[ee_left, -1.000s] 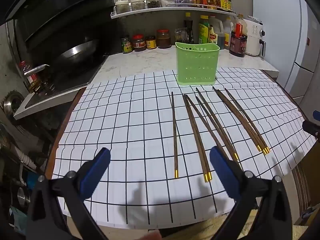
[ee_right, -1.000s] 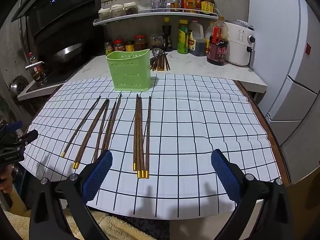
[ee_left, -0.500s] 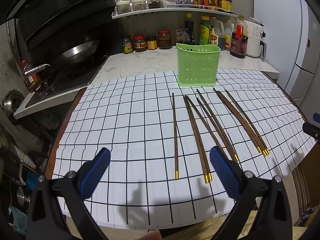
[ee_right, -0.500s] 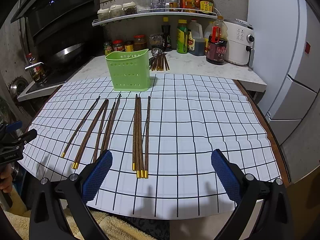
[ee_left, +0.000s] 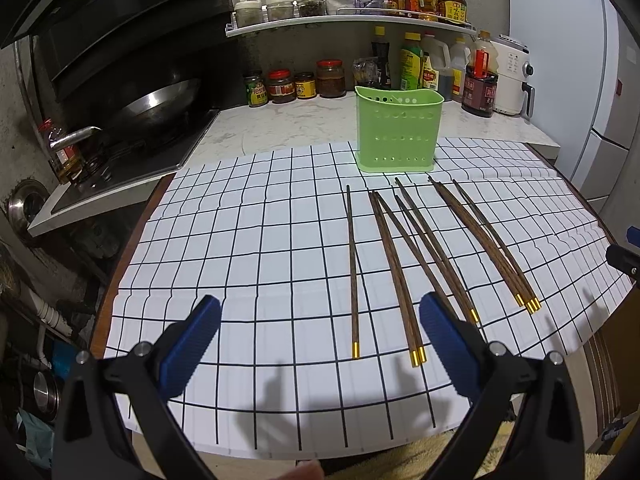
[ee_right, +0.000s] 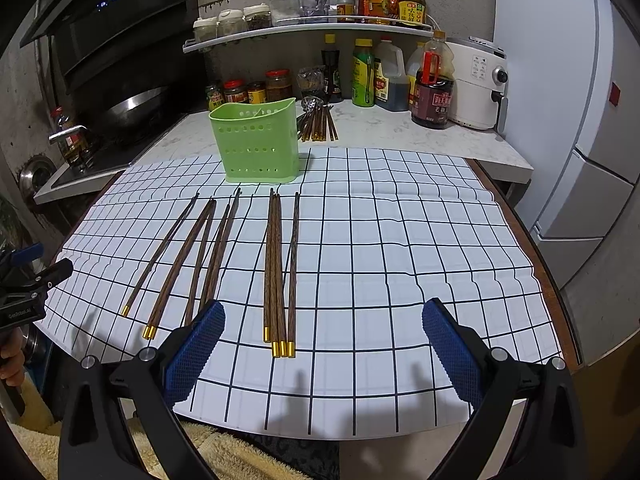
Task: Organize utensils
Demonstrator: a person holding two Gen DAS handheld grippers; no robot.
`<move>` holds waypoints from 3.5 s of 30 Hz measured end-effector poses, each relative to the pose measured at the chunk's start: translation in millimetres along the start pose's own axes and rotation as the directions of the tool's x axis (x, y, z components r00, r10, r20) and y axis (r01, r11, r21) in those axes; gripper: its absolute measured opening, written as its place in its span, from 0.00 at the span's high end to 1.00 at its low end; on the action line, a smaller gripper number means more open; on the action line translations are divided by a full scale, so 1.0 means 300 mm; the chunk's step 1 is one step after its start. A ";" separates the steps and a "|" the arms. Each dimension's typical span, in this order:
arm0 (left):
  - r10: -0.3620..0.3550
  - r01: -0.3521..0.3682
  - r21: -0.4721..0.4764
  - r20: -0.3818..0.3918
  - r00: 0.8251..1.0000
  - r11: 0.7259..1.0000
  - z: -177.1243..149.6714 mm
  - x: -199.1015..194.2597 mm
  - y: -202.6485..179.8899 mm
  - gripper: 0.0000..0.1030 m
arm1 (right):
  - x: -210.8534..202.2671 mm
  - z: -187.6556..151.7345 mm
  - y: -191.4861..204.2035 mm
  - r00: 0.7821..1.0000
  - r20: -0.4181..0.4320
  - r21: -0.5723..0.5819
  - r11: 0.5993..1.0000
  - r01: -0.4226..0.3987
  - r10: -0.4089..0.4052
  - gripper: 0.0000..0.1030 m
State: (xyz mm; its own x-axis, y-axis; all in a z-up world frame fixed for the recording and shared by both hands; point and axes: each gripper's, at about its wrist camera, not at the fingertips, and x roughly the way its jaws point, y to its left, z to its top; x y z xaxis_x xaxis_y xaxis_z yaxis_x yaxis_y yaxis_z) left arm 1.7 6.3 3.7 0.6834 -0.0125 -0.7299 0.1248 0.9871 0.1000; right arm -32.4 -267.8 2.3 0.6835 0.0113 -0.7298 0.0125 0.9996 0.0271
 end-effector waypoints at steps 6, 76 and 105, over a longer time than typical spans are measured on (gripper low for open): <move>0.002 -0.002 -0.004 -0.001 1.000 1.000 0.001 0.001 0.008 0.06 | 0.000 0.001 0.000 1.000 0.000 0.000 1.000 -0.001 0.001 0.05; -0.102 0.103 -0.002 -0.175 0.979 0.995 -0.117 0.263 0.020 0.29 | 0.247 -0.124 0.002 0.998 -0.029 -0.008 0.998 -0.060 0.060 0.12; -0.096 0.121 0.111 -0.212 0.973 0.986 -0.147 0.341 -0.048 0.73 | 0.387 -0.156 0.021 0.991 -0.109 -0.101 0.990 -0.095 0.084 0.82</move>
State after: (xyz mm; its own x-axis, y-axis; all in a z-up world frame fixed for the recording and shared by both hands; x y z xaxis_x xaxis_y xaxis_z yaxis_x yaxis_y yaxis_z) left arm 38.1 -2.3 -102.2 0.5006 -0.0728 -0.8626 0.2859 0.9545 0.0853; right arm 12.9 -258.9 -114.1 0.5988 0.0977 -0.7949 -0.1264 0.9916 0.0267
